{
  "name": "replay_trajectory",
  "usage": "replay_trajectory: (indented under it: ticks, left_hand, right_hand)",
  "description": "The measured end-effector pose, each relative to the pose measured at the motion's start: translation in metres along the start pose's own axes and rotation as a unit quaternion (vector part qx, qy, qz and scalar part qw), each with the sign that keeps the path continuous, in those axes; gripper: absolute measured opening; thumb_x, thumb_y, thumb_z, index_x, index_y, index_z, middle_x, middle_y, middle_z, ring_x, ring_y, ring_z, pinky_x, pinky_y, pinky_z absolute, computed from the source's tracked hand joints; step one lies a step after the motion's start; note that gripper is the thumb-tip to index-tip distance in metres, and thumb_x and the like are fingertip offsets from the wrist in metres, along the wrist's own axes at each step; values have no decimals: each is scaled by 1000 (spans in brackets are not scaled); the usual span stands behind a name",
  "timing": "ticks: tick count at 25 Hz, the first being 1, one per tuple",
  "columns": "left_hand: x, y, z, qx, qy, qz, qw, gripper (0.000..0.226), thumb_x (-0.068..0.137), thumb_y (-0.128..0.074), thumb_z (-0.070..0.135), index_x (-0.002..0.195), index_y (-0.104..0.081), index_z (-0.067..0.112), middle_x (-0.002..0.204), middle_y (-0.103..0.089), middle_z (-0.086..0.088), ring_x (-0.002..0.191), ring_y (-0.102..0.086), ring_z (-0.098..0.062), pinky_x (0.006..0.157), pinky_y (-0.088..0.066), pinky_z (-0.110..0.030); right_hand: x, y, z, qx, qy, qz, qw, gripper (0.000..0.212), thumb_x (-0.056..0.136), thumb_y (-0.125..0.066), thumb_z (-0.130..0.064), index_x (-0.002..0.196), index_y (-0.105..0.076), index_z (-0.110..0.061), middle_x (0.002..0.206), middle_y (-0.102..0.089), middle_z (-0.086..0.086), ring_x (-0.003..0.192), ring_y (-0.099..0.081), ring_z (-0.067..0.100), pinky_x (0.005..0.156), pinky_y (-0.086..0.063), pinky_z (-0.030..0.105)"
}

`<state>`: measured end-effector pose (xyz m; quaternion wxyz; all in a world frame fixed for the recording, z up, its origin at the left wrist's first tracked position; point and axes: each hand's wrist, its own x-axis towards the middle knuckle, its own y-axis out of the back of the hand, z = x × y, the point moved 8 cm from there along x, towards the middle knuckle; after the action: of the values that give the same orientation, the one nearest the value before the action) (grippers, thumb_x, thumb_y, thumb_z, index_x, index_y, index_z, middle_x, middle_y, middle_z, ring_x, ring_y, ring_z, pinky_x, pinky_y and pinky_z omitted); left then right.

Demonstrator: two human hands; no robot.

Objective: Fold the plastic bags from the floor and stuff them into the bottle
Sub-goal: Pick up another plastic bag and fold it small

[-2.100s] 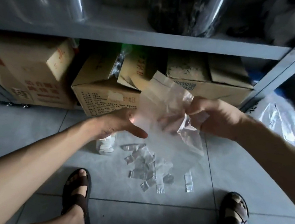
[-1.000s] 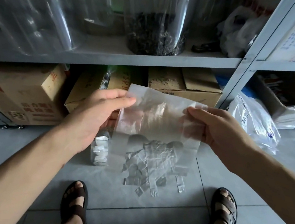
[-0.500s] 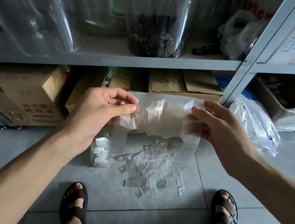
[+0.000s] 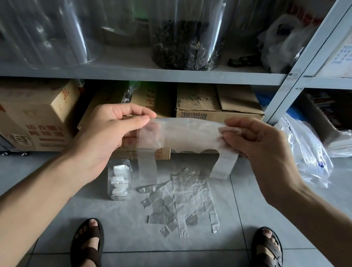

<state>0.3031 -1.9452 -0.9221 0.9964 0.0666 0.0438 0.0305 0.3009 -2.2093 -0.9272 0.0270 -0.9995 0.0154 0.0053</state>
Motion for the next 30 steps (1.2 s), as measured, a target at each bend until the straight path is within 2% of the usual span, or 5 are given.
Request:
replay_trajectory:
  ticks: [4,8,13,22,30]
  left_hand:
    - [3,1,-3,-8,4,-3,1000,16,95,-60,4,98,-75,10,104,-72,-24,86,-74,-22,70,-61,-32]
    - [4,-2,-5,-1,2,-9,1000,17,97,-58,6,99,-74,11,103,-74,-16,93,-74,-24,72,-60,-30]
    - [3,-4,-5,9,1,-9,1000,18,98,-56,4,102,-73,8,103,-75,-14,94,-74,-23,76,-61,-30]
    - [4,-1,-4,34,-14,8,999,18,98,-57,6,100,-75,11,92,-78,-6,92,-74,-27,84,-59,-39]
    - [3,-2,0,6,-23,-7,1000,13,87,-70,3,99,-73,6,90,-77,-11,85,-75,-22,74,-61,-26]
  right_hand:
    - [-2,0,4,57,-36,-10,998,27,76,-73,-7,103,-70,-8,97,-76,14,82,-74,20,74,-58,23]
    - [1,2,13,95,-93,-7,991,32,73,-72,-21,102,-71,-7,95,-76,13,81,-73,21,73,-60,26]
    - [5,0,31,143,-166,-28,975,21,74,-70,-11,93,-71,-5,83,-73,9,67,-70,13,61,-58,22]
    - [8,5,18,42,-69,-17,997,25,68,-74,-10,92,-72,-5,82,-75,9,72,-71,13,69,-57,20]
    - [9,6,14,2,-38,-4,999,28,67,-75,-15,94,-73,-8,82,-76,8,73,-72,15,68,-57,20]
